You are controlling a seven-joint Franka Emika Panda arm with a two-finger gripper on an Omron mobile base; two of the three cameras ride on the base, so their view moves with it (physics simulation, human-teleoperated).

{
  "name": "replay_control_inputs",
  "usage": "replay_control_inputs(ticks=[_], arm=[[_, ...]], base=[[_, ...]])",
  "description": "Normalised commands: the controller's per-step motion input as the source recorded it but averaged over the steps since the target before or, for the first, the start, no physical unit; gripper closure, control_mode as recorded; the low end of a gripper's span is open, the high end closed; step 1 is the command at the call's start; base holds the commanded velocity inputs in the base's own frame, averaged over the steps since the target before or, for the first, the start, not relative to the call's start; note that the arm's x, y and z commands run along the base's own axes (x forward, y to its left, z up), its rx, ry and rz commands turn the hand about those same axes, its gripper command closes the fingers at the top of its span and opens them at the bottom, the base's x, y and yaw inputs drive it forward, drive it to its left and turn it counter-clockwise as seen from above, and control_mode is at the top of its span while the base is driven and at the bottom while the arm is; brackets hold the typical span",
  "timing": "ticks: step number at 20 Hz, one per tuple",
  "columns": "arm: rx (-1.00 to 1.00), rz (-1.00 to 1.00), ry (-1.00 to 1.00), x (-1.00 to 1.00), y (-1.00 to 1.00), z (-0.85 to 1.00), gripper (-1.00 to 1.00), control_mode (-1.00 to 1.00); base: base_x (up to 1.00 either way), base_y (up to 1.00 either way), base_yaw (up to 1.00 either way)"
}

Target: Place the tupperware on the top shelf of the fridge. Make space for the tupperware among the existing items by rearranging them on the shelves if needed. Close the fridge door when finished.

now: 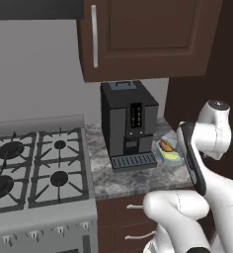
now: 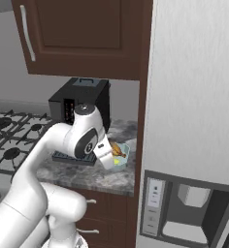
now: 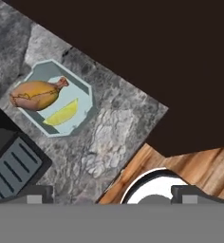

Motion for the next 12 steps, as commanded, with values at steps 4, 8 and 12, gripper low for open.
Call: replay_control_inputs(ticks=[4, 8, 12], arm=[[0.12, -0.10, 0.00, 0.20, -0.28, -0.41, -1.00, -1.00], [0.07, -0.09, 0.03, 0.39, -0.21, -0.46, -1.00, -1.00], [0.00, -0.11, 0.12, 0.44, -0.21, -0.35, -1.00, -1.00]], base=[[0.00, 0.00, 0.00], [0.00, 0.00, 0.00], [0.00, 0.00, 0.00]])
